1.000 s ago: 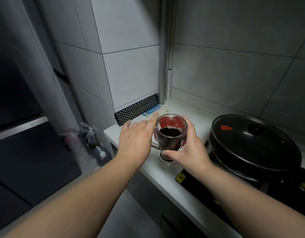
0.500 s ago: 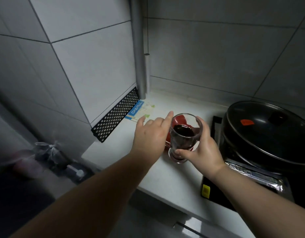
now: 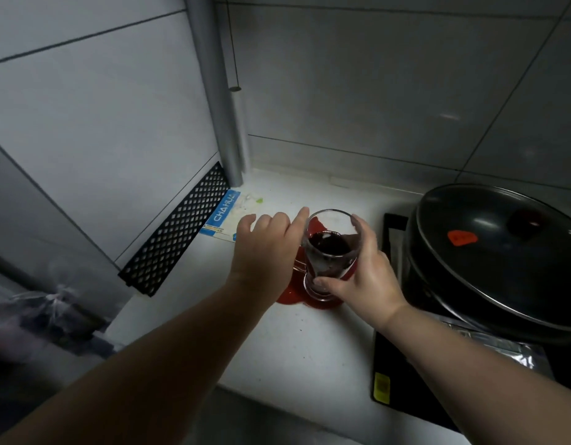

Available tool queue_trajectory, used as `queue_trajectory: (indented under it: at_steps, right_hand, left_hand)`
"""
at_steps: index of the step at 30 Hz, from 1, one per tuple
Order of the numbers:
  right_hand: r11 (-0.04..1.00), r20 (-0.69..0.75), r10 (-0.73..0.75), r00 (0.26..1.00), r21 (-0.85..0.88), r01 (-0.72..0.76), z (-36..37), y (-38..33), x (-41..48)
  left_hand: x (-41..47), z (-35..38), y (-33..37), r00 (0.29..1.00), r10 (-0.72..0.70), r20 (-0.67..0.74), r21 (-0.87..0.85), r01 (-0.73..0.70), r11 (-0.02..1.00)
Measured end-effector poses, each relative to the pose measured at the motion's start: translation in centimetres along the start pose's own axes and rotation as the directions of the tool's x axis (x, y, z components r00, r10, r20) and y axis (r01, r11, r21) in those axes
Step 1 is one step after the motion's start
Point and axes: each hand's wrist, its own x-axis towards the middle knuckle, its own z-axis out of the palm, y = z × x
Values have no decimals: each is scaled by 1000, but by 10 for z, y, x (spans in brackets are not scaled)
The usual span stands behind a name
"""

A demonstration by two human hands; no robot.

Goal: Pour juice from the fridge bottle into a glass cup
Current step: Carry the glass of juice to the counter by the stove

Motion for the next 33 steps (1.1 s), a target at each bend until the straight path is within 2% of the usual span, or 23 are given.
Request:
queue_trajectory:
  at_steps: [8, 18, 24, 33]
  right_hand:
    - [993, -30, 60, 998, -101, -63, 25, -6, 31]
    - [977, -127, 163, 978, -114, -178, 69, -4, 48]
    - [967, -111, 218, 970, -107, -230, 73, -3, 52]
    - [955, -130, 212, 968, -180, -234, 71, 3, 51]
  left_hand:
    - [20, 27, -28, 999, 31, 37, -26, -30, 999]
    - [26, 75, -55, 993, 97, 63, -132, -88, 987]
    - [27, 89, -58, 989, 111, 99, -188, -91, 978]
    - [25, 98, -51, 978, 146, 151, -239, -107, 965]
